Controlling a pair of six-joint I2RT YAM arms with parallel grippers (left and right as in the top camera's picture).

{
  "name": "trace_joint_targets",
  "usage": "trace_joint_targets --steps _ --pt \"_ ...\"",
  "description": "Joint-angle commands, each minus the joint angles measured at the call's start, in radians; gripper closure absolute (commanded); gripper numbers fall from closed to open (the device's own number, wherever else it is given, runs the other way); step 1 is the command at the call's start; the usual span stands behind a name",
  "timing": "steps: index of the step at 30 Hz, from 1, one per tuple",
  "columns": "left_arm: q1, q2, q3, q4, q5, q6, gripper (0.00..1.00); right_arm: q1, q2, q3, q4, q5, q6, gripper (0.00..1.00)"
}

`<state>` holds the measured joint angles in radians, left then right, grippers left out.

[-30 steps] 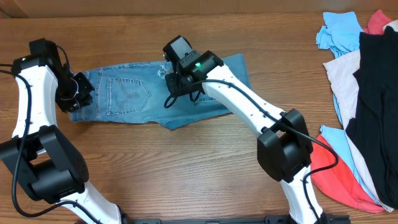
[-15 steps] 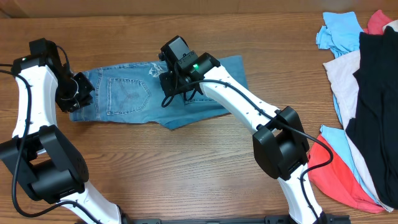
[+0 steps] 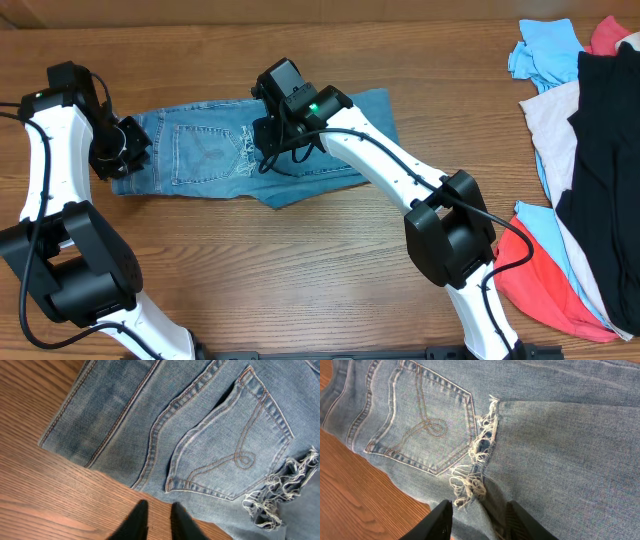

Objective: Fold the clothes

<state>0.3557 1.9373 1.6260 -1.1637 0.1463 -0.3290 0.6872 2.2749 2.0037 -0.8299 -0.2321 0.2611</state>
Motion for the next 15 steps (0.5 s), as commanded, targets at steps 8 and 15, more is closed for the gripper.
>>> trace_joint_targets --steps 8,15 --pt "0.010 -0.015 0.012 -0.007 -0.125 0.023 0.58 -0.092 -0.125 0.014 -0.182 0.203 -0.026 0.59" --pt "0.061 -0.011 0.012 0.004 -0.218 0.014 0.38 -0.237 -0.174 0.014 -0.339 0.238 -0.028 0.59"
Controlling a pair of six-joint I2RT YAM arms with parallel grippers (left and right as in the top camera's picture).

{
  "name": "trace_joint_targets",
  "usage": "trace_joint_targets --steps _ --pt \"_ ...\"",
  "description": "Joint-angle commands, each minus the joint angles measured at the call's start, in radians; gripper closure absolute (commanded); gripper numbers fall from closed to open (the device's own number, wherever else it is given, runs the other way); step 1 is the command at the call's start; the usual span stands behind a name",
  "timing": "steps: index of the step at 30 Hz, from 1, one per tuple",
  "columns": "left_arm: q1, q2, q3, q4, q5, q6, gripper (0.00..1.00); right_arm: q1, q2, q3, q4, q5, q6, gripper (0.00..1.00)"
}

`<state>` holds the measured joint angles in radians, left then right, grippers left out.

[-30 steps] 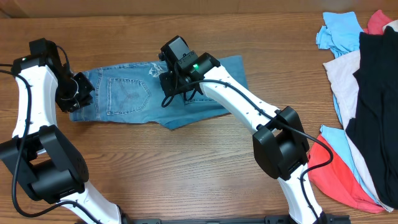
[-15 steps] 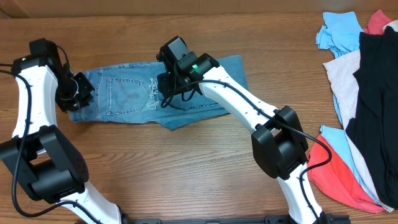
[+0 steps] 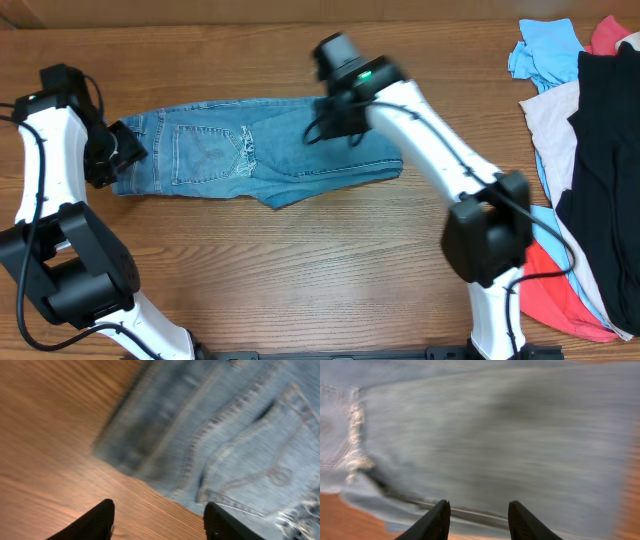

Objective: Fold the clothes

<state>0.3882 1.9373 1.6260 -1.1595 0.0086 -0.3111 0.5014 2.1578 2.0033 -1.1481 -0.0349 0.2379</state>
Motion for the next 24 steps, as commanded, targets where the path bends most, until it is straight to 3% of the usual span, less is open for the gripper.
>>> trace_joint_targets --steps 1,6,7,10,24 --pt "0.037 -0.010 0.009 0.002 -0.095 -0.010 0.37 -0.072 -0.057 0.014 -0.039 0.040 -0.005 0.59" --pt "0.057 0.019 -0.020 0.091 -0.080 -0.002 0.31 -0.121 -0.057 0.014 -0.085 0.031 -0.005 0.59" --pt "0.057 0.046 -0.026 0.127 -0.029 0.048 0.30 -0.122 -0.057 0.014 -0.088 0.031 -0.005 0.59" --pt "0.057 0.104 -0.026 0.161 0.030 0.084 0.30 -0.121 -0.057 0.014 -0.088 0.031 -0.005 0.59" --pt "0.058 0.351 -0.026 0.248 0.025 0.087 0.29 -0.121 -0.057 0.014 -0.099 0.031 -0.005 0.59"
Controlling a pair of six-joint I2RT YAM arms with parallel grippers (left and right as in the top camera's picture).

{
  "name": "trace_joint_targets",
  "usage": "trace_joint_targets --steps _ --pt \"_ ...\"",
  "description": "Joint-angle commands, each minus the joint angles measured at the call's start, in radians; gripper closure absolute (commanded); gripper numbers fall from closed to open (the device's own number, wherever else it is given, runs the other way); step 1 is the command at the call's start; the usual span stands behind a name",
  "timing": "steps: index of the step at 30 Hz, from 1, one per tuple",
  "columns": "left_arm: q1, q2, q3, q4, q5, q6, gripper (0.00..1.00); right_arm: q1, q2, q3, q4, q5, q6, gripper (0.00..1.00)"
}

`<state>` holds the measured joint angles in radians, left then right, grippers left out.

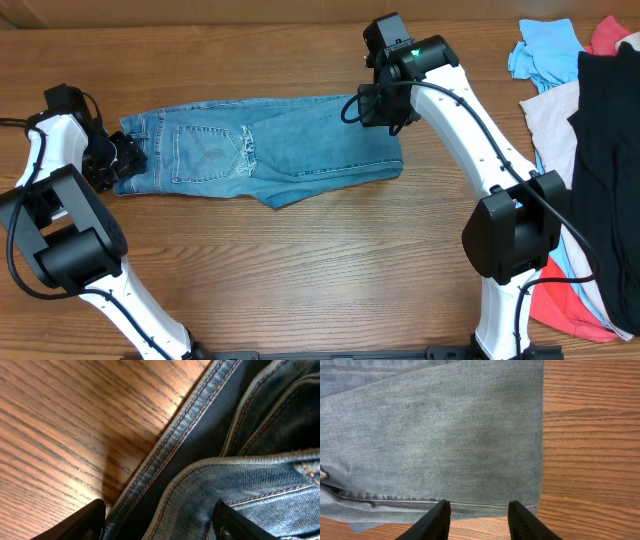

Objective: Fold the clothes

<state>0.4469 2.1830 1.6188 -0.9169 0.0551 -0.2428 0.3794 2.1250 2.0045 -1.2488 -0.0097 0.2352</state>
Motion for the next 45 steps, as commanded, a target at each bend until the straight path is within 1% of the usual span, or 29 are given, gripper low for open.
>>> trace_joint_targets --steps 1,2,3,4,6,7,9,18,20,22,23,24,25,26,29,33,35,39,45 --pt "0.000 0.121 -0.019 0.003 -0.021 0.019 0.32 0.001 -0.024 0.013 0.002 0.005 -0.002 0.59" --pt "0.000 0.129 -0.019 0.002 -0.021 0.019 0.36 0.001 -0.024 0.013 0.002 0.005 -0.002 0.59" --pt "0.000 0.134 -0.019 0.002 -0.021 0.019 0.43 0.001 -0.024 0.013 0.002 0.005 -0.002 0.59" --pt "0.000 0.142 -0.019 0.001 -0.021 0.019 0.61 0.001 -0.024 0.013 0.001 0.005 -0.002 0.59" --pt "0.000 0.142 -0.019 0.002 -0.021 0.019 0.74 0.001 -0.024 0.013 -0.003 0.005 -0.002 0.59" --pt "0.000 0.140 -0.019 0.001 -0.021 0.019 0.84 0.001 -0.024 0.013 -0.005 0.005 -0.002 0.59" --pt "0.003 0.139 -0.017 -0.003 -0.021 0.018 0.96 0.001 -0.024 0.013 -0.007 0.006 -0.002 0.59" --pt "0.067 0.135 0.068 -0.121 0.001 -0.016 0.96 0.000 -0.024 0.013 -0.006 0.009 -0.002 0.59" --pt "0.082 0.130 0.086 -0.139 0.024 -0.016 0.94 0.000 -0.024 0.013 -0.006 0.009 -0.002 0.59" --pt "0.093 0.123 0.100 -0.148 0.040 -0.019 0.87 0.000 -0.024 0.013 -0.006 0.009 -0.003 0.59" --pt "0.097 0.117 0.108 -0.150 0.043 -0.019 0.75 0.000 -0.024 0.013 -0.006 0.009 -0.003 0.59" --pt "0.101 0.112 0.113 -0.150 0.043 -0.020 0.60 0.000 -0.024 0.013 -0.006 0.009 -0.003 0.59" --pt "0.106 0.105 0.124 -0.144 0.042 -0.020 0.16 0.000 -0.024 0.013 -0.006 0.009 -0.003 0.59" --pt "0.110 0.105 0.134 -0.144 0.042 -0.020 0.13 0.000 -0.024 0.013 -0.006 0.009 -0.003 0.59" --pt "0.114 0.105 0.141 -0.126 0.042 -0.019 0.08 0.000 -0.024 0.013 -0.006 0.009 -0.003 0.59" --pt "0.116 0.105 0.141 -0.092 0.032 -0.019 0.07 0.000 -0.024 0.013 -0.006 0.009 -0.003 0.59" --pt "0.116 0.105 0.140 -0.070 0.032 -0.011 0.04 0.000 -0.024 0.013 -0.006 0.009 -0.002 0.58" --pt "0.115 0.106 0.119 -0.024 0.055 0.038 0.08 0.000 -0.024 0.013 -0.006 0.009 -0.002 0.58" --pt "0.115 0.106 0.076 0.018 0.107 0.042 0.22 0.000 -0.024 0.013 -0.006 0.009 -0.002 0.59"
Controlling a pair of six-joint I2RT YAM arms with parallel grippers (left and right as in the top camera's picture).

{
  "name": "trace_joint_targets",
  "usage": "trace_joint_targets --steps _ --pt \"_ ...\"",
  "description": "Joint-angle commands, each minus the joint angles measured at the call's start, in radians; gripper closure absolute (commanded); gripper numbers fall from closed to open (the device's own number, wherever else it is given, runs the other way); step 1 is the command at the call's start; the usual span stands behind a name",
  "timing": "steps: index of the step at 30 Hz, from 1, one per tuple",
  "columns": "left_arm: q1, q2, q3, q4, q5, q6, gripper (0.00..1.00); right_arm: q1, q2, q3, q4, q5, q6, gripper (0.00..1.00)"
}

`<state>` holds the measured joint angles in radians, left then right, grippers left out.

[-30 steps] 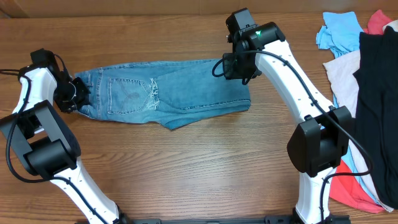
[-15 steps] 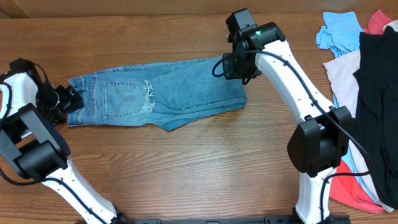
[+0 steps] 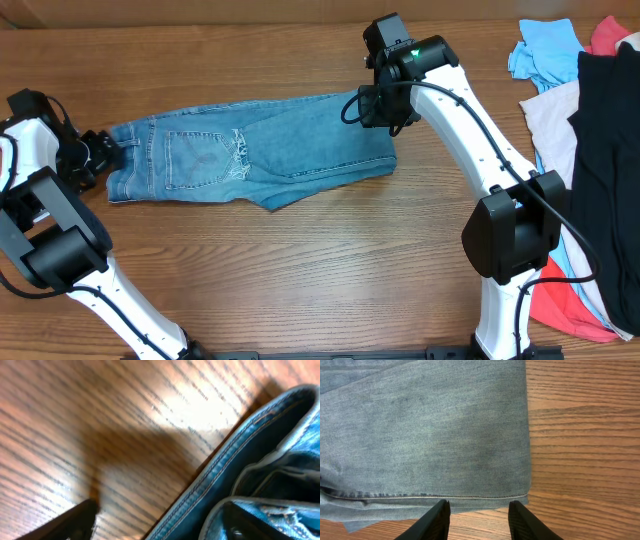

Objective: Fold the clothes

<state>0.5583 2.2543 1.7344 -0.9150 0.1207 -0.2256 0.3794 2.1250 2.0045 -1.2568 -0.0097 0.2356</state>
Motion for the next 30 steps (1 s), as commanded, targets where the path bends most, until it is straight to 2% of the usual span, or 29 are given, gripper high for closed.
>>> trace_joint_targets --steps 1,4,7,10,14,18,24,30 --pt "0.003 0.035 -0.048 0.023 0.047 0.025 0.24 0.000 -0.024 0.013 0.003 0.009 -0.002 0.58" --pt "0.000 0.035 -0.076 0.042 0.083 0.024 0.24 0.000 -0.024 0.013 0.003 0.009 -0.002 0.58" --pt "-0.003 0.035 -0.078 0.045 0.106 0.032 0.20 0.000 -0.024 0.013 0.002 0.009 -0.002 0.58" --pt "-0.002 0.034 -0.076 0.058 0.268 0.130 0.13 0.000 -0.024 0.013 0.001 0.009 -0.003 0.58" --pt "0.026 0.034 -0.061 0.053 0.406 0.177 0.11 0.000 -0.024 0.013 0.001 0.009 -0.003 0.58" --pt "0.057 0.034 -0.058 0.039 0.439 0.197 0.11 0.000 -0.024 0.013 0.001 0.009 -0.003 0.58" --pt "0.061 0.034 -0.059 0.025 0.302 0.196 0.10 0.000 -0.024 0.013 0.002 0.009 -0.002 0.58" --pt "0.037 0.034 -0.073 0.032 0.293 0.204 0.13 0.000 -0.024 0.013 0.001 0.009 -0.002 0.58"
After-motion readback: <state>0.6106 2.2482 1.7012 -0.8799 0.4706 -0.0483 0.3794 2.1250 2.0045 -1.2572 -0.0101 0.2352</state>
